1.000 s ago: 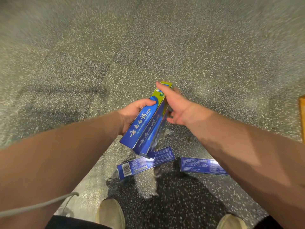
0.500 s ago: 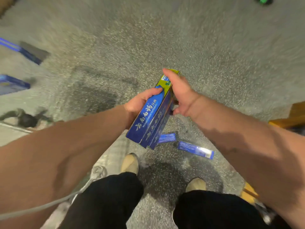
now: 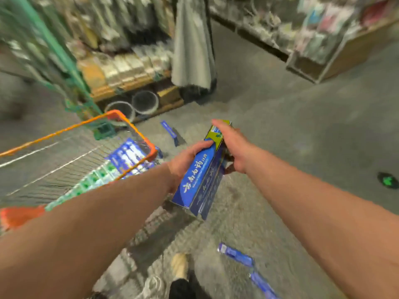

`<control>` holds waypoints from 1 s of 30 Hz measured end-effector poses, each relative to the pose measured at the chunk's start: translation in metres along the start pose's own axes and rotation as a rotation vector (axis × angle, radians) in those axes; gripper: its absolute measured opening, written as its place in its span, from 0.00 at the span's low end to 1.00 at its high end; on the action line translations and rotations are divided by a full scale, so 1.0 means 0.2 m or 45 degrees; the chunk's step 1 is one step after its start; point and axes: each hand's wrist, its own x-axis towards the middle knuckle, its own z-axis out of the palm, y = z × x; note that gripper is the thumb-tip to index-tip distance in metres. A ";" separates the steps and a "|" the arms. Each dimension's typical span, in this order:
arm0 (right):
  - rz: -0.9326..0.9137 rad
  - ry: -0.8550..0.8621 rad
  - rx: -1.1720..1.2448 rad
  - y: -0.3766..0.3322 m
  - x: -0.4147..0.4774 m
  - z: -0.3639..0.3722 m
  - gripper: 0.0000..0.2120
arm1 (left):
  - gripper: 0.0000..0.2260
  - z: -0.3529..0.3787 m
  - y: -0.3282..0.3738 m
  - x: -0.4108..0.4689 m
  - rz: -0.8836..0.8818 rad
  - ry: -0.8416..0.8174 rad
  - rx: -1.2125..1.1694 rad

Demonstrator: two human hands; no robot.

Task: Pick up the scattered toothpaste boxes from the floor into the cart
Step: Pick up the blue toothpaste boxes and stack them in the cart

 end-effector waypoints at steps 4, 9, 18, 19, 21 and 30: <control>-0.078 -0.145 -0.102 -0.25 -0.18 0.36 0.47 | 0.22 -0.17 0.21 -0.37 0.160 0.117 0.016; -0.097 -0.325 -0.237 -0.42 -0.29 0.92 0.37 | 0.24 -0.54 0.39 -0.75 0.283 0.190 -0.046; -0.025 -0.413 -0.177 -0.46 -0.11 1.85 0.42 | 0.26 -1.32 0.61 -1.09 0.215 0.248 -0.076; -0.012 -0.409 -0.175 -0.45 -0.08 1.93 0.40 | 0.27 -1.40 0.63 -1.10 0.192 0.254 -0.080; 0.030 -0.402 -0.183 -0.44 0.00 2.06 0.38 | 0.26 -1.54 0.65 -1.10 0.132 0.252 -0.068; 0.144 -0.509 -0.375 -0.39 0.43 2.58 0.32 | 0.18 -1.97 0.69 -1.00 -0.066 0.562 -0.028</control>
